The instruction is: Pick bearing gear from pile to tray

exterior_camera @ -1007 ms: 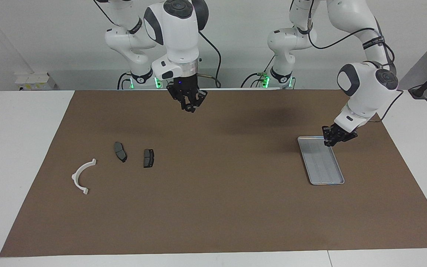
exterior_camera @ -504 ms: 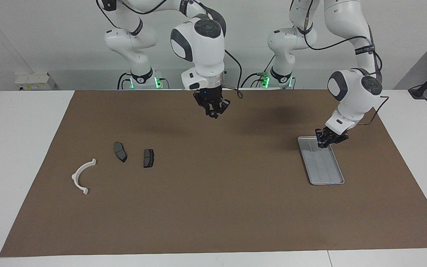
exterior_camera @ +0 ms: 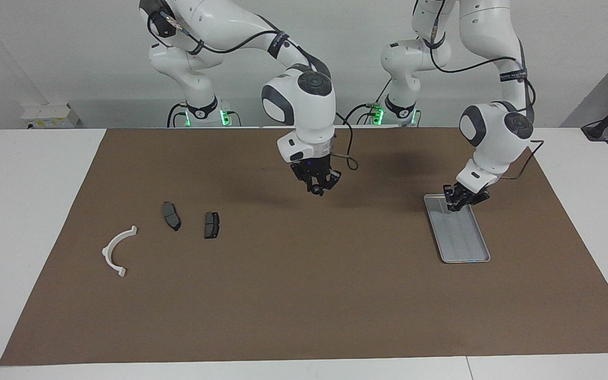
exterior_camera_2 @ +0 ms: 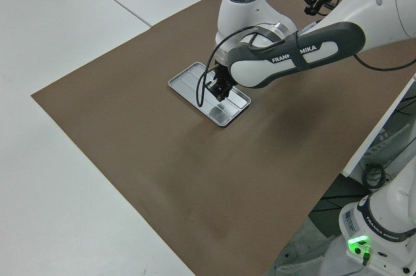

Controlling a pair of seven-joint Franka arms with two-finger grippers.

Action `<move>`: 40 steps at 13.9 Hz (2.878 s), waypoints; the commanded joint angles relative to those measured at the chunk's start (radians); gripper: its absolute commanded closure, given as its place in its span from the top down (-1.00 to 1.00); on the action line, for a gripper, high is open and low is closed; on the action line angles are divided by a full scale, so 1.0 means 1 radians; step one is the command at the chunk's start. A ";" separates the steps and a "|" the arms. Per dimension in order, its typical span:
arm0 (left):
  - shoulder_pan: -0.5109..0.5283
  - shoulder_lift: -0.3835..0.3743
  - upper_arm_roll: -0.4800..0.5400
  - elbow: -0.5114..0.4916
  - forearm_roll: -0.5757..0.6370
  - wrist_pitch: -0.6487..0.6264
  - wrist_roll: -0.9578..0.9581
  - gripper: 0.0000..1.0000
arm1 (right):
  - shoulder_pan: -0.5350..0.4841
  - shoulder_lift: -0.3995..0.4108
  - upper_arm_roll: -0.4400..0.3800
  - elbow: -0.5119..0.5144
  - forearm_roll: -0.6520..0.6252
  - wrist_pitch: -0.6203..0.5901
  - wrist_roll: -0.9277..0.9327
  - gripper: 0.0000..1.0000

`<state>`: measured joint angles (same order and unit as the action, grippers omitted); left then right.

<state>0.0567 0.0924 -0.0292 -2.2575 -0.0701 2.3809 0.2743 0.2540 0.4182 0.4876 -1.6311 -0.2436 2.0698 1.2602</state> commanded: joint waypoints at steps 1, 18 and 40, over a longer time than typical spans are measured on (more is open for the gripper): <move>-0.012 0.000 0.006 -0.020 -0.014 0.032 0.014 -1.00 | 0.033 0.048 0.000 0.007 -0.078 0.036 0.036 -1.00; -0.021 0.032 0.006 -0.048 -0.014 0.104 0.014 -1.00 | 0.025 0.208 -0.008 0.005 -0.270 0.208 0.091 -1.00; -0.020 0.059 0.008 -0.048 -0.013 0.142 0.020 0.03 | 0.010 0.232 -0.006 -0.027 -0.301 0.274 0.090 -1.00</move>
<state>0.0498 0.1407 -0.0332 -2.2867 -0.0701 2.4850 0.2762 0.2792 0.6356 0.4712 -1.6372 -0.5116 2.2969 1.3303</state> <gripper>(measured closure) 0.498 0.652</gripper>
